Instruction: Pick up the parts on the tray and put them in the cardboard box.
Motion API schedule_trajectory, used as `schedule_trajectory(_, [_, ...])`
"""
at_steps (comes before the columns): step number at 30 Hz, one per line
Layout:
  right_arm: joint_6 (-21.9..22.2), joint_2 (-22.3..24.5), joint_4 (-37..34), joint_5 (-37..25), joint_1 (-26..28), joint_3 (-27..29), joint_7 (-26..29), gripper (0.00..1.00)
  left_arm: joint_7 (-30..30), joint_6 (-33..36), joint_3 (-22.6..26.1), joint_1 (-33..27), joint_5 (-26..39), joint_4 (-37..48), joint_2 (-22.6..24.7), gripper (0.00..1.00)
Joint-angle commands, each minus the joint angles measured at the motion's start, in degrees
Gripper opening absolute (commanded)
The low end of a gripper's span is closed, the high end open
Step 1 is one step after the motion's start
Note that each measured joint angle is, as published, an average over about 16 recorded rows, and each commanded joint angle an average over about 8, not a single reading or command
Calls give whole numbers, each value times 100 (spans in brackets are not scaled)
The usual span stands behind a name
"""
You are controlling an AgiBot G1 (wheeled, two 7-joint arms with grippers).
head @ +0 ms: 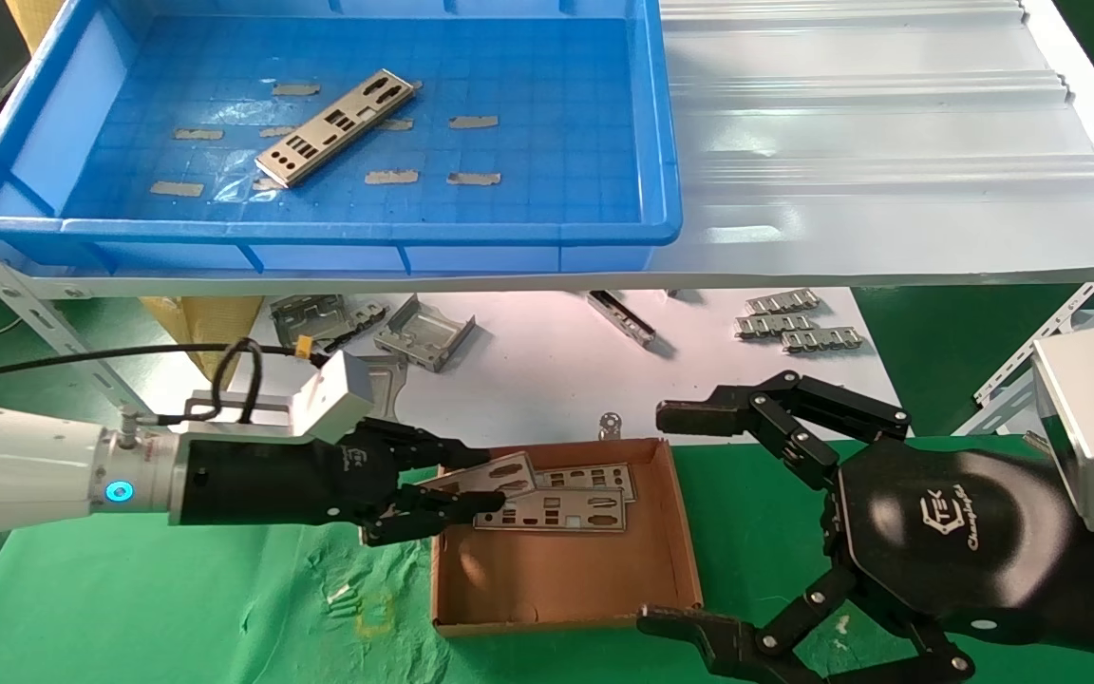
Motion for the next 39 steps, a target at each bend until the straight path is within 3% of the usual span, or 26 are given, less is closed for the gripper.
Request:
schedule_trajectory(1, [0, 0, 0, 0, 0, 0, 0, 100, 156, 12, 5, 6, 3, 62, 106, 0])
schedule_trajectory(18, [0, 0, 0, 1, 0, -1, -1, 100, 1387, -864, 235, 34, 476, 906, 1281, 0])
schedule_trajectory(19, [0, 0, 0, 1, 0, -1, -1, 100, 1441, -923, 249, 39, 475, 938, 1314, 4])
schedule_trajectory(20, [0, 0, 0, 1, 0, -1, -1, 100, 1481, -989, 266, 47, 465, 966, 1342, 14])
schedule_trajectory(26, [1, 1, 0, 1, 0, -2, -1, 100, 1468, -1365, 456, 67, 343, 1012, 1407, 89])
schedule_trajectory(27, [1, 1, 0, 1, 0, -2, -1, 100, 1431, -1411, 501, 66, 322, 1019, 1410, 98])
schedule_trajectory(39, [1, 1, 0, 2, 1, -2, -1, 100, 1162, -1630, 916, 56, 43, 1318, 1374, 100])
